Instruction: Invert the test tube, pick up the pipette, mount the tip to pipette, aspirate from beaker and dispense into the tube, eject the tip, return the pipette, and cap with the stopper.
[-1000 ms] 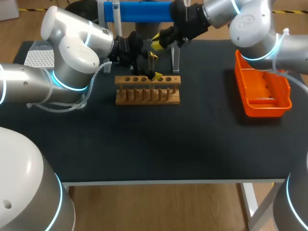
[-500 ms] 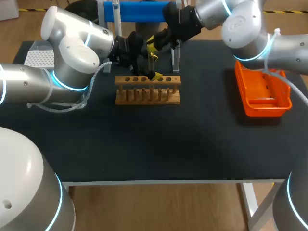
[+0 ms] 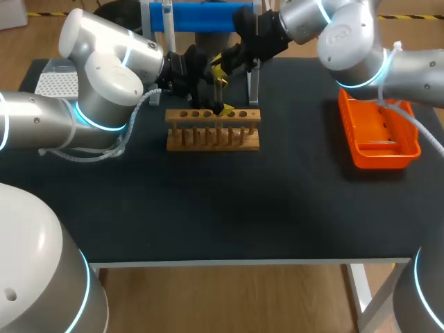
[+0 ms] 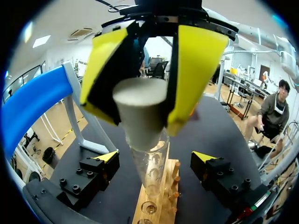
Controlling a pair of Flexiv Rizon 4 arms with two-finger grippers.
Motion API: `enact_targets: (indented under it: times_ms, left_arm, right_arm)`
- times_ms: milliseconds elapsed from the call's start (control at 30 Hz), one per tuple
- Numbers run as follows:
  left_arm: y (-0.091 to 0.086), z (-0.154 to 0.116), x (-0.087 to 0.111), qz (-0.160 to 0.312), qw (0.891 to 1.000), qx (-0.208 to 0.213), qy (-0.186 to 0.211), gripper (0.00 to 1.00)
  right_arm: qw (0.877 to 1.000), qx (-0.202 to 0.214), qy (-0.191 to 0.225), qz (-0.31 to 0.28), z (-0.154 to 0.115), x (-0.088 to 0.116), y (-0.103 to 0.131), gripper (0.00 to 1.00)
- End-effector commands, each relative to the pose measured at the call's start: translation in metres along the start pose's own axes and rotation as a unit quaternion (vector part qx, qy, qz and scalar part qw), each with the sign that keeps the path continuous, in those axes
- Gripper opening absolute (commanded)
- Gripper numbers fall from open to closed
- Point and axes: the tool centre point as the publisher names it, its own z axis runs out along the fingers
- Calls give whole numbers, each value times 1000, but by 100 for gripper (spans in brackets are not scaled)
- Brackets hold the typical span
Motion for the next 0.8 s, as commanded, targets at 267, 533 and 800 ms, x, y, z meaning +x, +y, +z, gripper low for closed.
enact_targets:
  times_ms: [267,533,800]
  left_arm:
    - [0,0,0,0,1000,0,0,100]
    - [0,0,0,0,1000,0,0,100]
    - [0,0,0,0,1000,0,0,100]
  right_arm:
    - [1000,2,-2,3,1,-2,-3,0]
    - [1000,2,-2,4,0,-2,-4,0]
    - [1000,7,0,5,3,2,-8,0]
